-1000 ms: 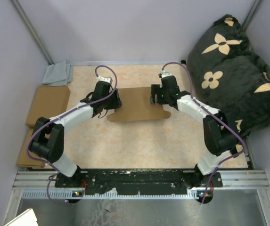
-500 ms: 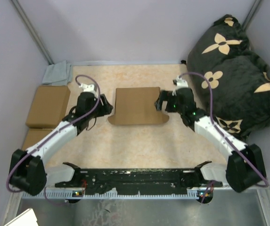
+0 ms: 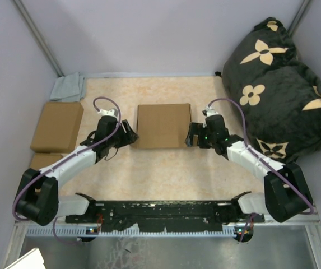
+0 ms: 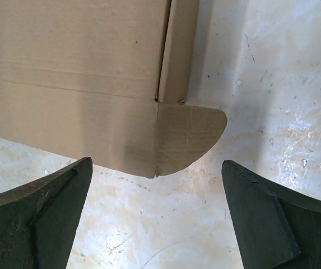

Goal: Fold the paper box

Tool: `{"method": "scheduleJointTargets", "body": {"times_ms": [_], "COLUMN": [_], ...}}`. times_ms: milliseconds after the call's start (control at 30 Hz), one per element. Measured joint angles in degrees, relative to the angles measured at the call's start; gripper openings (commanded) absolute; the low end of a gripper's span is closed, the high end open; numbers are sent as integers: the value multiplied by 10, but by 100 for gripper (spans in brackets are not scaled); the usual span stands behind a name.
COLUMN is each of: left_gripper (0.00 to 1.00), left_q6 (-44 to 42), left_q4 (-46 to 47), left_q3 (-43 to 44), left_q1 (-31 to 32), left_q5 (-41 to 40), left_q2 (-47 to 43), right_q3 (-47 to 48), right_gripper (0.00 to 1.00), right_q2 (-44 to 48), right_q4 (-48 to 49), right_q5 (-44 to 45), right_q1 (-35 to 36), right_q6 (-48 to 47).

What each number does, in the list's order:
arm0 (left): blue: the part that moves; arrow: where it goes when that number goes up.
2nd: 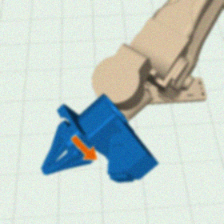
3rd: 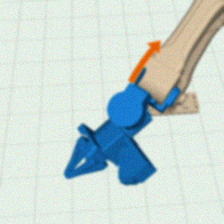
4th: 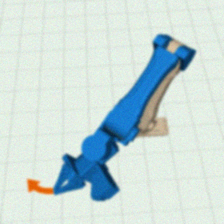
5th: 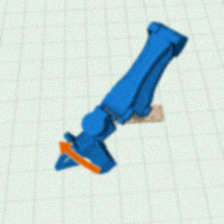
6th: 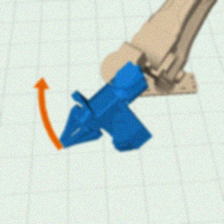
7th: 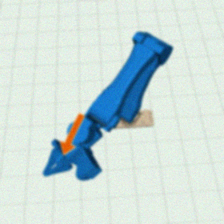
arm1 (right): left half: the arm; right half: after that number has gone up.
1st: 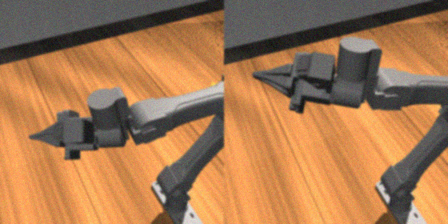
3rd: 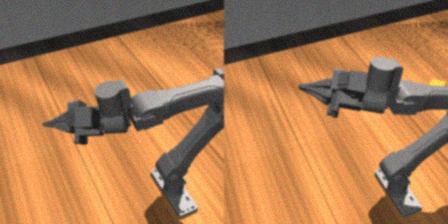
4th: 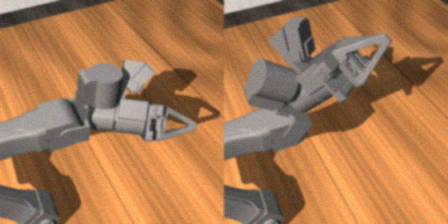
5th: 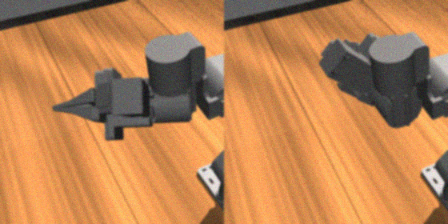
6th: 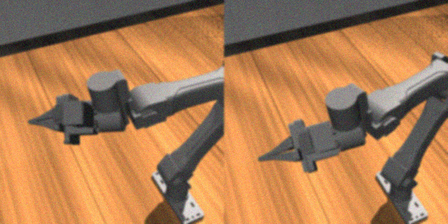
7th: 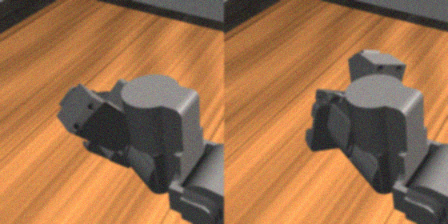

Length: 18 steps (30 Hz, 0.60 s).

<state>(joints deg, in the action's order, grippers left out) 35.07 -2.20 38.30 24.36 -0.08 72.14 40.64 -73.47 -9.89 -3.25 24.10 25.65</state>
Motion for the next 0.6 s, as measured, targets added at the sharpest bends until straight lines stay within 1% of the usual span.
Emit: {"method": "scheduleJointTargets", "body": {"times_ms": [200,400,600], "left_gripper": [67,67,67], "left_q6": [9,-19,-42], "left_q4": [-7,-9,-22], "left_q3": [4,5,21], "left_q1": [15,18,19], "left_q5": [7,22,18], "left_q2": [17,21,42], "right_q3": [8,34,44], "right_gripper": [99,98,98], "right_q2": [-14,-38,-61], "right_q4": [-8,-15,-18], "right_q5": [4,20,34], "right_q1": [2,21,40], "right_q6": [1,0,0]}}
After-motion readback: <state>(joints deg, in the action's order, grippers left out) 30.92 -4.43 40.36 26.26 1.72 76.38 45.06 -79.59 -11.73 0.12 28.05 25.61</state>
